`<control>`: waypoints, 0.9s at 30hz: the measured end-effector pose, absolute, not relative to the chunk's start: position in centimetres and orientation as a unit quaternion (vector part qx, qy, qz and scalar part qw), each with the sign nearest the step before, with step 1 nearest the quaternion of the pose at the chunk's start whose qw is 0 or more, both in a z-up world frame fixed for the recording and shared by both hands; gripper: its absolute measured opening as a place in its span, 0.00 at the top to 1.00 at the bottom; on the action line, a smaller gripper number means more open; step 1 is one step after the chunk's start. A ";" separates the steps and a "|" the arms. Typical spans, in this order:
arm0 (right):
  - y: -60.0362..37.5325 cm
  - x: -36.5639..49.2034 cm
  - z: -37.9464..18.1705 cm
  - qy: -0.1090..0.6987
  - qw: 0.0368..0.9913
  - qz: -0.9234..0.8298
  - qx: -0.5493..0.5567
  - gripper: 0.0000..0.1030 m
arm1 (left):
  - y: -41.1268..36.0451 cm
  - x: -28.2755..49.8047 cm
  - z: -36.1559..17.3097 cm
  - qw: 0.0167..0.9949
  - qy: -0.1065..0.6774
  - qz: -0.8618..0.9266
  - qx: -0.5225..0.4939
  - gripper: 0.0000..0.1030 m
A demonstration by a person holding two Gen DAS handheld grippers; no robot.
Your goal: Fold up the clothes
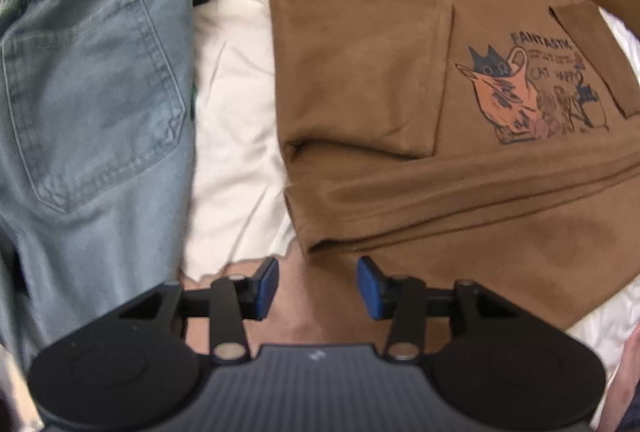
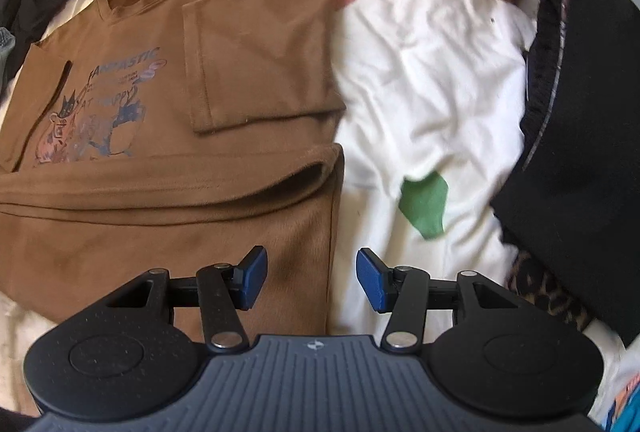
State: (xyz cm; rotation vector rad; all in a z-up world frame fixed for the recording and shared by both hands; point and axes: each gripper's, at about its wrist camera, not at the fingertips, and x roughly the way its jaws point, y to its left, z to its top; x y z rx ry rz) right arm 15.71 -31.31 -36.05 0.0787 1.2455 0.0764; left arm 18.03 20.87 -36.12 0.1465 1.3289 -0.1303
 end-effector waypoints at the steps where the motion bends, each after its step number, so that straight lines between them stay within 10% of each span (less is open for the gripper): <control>1: -31.2 15.4 -36.4 0.577 0.815 0.038 0.039 0.45 | 20.9 17.7 -36.3 0.783 0.615 -0.059 0.073 0.55; 27: -30.3 13.9 -36.5 0.561 0.827 0.029 0.010 0.45 | 21.6 17.5 -37.0 0.801 0.587 -0.092 0.070 0.55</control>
